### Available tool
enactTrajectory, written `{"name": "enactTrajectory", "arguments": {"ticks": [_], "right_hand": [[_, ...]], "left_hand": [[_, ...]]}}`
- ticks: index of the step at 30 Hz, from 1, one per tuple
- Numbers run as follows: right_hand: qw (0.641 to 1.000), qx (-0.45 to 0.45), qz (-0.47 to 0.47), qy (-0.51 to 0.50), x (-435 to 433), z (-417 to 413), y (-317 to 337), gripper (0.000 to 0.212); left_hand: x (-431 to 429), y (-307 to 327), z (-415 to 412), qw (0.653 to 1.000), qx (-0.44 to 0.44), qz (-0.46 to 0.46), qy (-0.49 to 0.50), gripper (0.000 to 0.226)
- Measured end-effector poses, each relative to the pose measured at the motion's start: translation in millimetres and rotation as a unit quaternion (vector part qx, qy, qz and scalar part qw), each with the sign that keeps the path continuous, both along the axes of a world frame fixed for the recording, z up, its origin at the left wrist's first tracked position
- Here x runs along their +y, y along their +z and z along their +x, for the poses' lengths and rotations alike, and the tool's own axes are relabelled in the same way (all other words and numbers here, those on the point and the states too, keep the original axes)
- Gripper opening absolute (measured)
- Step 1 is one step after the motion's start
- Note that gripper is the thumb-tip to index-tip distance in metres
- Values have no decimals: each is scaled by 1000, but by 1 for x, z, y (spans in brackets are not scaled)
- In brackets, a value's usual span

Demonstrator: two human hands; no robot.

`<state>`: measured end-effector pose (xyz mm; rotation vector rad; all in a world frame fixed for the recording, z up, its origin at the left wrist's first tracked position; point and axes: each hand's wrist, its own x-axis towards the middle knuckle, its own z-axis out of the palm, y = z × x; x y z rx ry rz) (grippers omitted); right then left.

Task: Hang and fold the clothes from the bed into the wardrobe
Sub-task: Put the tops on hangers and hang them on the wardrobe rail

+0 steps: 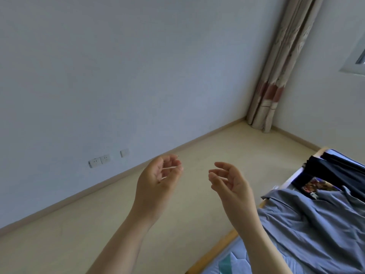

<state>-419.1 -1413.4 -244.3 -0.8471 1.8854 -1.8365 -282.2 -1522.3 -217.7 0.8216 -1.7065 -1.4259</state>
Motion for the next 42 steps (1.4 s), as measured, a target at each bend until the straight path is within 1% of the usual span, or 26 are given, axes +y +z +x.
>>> {"name": "enactTrajectory", "arguments": {"ticks": [7,11,16,23,27,31,34,42], "right_hand": [[998,-19,-16,-66,-60,-73,-7,23],[991,-17,-9,-133,-74,-111,-12,23],[971,-19,12,-240,-86,-152,-25,23],[928,-13,33,-371,-119,-179,-31,25],[902,-10,48,-430,-129,-188,-32,24],[867,-20,50,-495,-121,-205,-38,21],[843,-35,45,-535,-108,-226,-48,21],[807,-44,28,-588,-54,-312,-55,18]], "left_hand": [[-75,0,-91,998,-27,-11,-62,16],[-103,-8,-146,990,-43,-4,-137,16],[-142,-19,-216,972,-44,4,-231,14],[-197,-25,-303,923,-36,13,-383,15],[-209,-27,-347,887,-41,16,-459,16],[-199,-37,-389,845,-53,23,-531,17],[-185,-46,-425,818,-66,10,-571,17],[-119,-47,-530,779,-73,-20,-623,19]]}}
